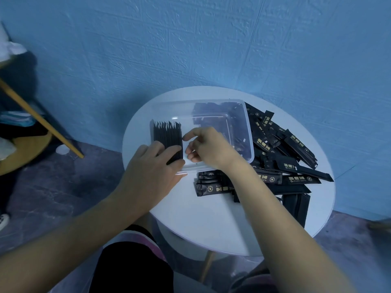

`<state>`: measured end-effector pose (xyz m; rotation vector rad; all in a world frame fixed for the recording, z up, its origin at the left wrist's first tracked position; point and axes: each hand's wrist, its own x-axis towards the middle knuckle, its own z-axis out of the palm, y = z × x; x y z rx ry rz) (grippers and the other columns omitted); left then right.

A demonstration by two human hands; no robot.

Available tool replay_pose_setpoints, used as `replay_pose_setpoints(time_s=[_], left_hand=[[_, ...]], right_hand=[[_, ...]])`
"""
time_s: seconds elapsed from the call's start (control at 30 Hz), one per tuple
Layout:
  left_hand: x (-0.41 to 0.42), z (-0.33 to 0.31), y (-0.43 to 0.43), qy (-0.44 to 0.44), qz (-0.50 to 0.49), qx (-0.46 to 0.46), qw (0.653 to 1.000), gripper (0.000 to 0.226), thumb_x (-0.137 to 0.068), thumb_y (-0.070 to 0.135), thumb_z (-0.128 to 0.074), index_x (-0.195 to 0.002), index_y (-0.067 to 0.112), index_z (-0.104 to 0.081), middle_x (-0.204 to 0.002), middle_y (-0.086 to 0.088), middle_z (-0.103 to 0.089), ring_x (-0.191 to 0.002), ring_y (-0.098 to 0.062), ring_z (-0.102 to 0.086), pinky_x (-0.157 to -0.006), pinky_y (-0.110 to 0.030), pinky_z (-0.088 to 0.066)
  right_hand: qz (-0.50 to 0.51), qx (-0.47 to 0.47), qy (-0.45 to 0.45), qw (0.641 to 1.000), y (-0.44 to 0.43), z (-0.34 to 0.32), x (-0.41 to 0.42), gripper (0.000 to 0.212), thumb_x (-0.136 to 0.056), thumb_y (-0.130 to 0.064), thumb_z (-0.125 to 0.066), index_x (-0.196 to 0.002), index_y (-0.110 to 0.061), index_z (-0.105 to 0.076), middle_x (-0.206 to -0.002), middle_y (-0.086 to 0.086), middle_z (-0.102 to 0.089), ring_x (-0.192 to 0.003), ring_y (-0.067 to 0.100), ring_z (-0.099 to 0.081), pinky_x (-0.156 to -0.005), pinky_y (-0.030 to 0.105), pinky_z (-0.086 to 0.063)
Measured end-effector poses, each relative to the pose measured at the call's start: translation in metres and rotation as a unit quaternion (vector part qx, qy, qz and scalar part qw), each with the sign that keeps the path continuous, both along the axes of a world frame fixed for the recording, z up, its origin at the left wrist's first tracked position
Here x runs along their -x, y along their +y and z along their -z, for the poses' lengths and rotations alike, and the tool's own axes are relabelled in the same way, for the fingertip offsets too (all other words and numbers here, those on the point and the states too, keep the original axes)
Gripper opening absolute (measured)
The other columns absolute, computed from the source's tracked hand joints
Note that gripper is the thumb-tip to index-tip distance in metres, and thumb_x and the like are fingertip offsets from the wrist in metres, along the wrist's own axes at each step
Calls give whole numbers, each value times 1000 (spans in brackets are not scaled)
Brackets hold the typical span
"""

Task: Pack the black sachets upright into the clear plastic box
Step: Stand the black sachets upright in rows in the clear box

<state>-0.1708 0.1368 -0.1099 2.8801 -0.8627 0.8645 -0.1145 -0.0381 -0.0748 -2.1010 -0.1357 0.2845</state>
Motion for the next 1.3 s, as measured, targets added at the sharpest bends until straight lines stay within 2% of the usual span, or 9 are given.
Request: replay_pose_setpoints(time_s=[0.13,0.27,0.37,0.43,0.53,0.67,0.87,1.13,1.3], left_hand=[[-3,10,7,10,-6,-28,1000,22,-84,34,-76,-99,18,-77,-124,-5,-68,-92,-31,-58,-73,-41,-45],[-6,12,6,0,-8,-17,1000,24,-85,38,-75,-99,18,-77,-125,-5,-68,-93,-31,-58,-73,-41,-46],[-6,12,7,6,-13,-16,1000,25,-87,39,-72,-101,19,-77,-126,-5,-68,-94,-31,-58,-74,-41,-46],[-6,12,7,9,-13,-14,1000,25,-88,39,-71,-101,19,-77,-126,-5,-68,-94,-31,-58,-74,-41,-46],[-6,12,6,5,-14,-14,1000,25,-86,38,-74,-102,18,-78,-125,-5,-68,-93,-31,-58,-74,-41,-47],[-8,13,6,7,-17,-16,1000,27,-86,39,-74,-104,19,-78,-126,-4,-68,-94,-30,-58,-75,-41,-46],[-11,13,9,0,-21,-5,1000,28,-88,41,-69,-104,19,-78,-125,-4,-68,-94,-30,-58,-75,-41,-44],[-14,14,11,-10,-13,8,1000,27,-93,40,-65,-103,19,-78,-124,-4,-69,-94,-30,-57,-74,-41,-45],[-13,12,11,3,-13,10,1000,44,-96,47,-44,-105,20,-78,-125,-2,-68,-95,-28,-56,-76,-41,-45]], right_hand=[[-12,83,-82,993,-18,-5,15,41,-91,2,-39,-104,-24,-68,-76,1,-72,-75,21,-68,-83,46,-59],[6,55,-161,985,-42,-11,44,28,-98,-10,-52,-103,-29,-72,-83,-11,-72,-82,8,-68,-86,40,-57],[7,52,-204,977,-61,-14,73,20,-97,-13,-61,-103,-26,-75,-84,-13,-72,-74,7,-67,-75,28,-56],[-20,112,-226,967,-71,-7,88,14,-94,-19,-67,-102,-27,-76,-83,-10,-72,-70,11,-65,-69,30,-54],[-76,275,-239,928,-78,7,95,18,-92,-29,-67,-109,-30,-72,-99,-14,-68,-90,13,-63,-78,38,-53],[-107,352,-219,903,-74,15,89,34,-95,-34,-59,-129,-32,-61,-117,-14,-55,-107,20,-59,-84,41,-52],[-120,371,-210,897,-67,12,83,36,-95,-28,-56,-131,-32,-58,-118,-10,-53,-111,22,-56,-85,41,-50],[-118,365,-230,895,-62,12,83,25,-92,-22,-61,-116,-29,-59,-111,-11,-51,-102,20,-55,-74,37,-49],[-111,339,-245,902,-60,10,82,15,-92,-22,-61,-103,-30,-57,-104,-13,-51,-96,17,-53,-72,37,-47]])
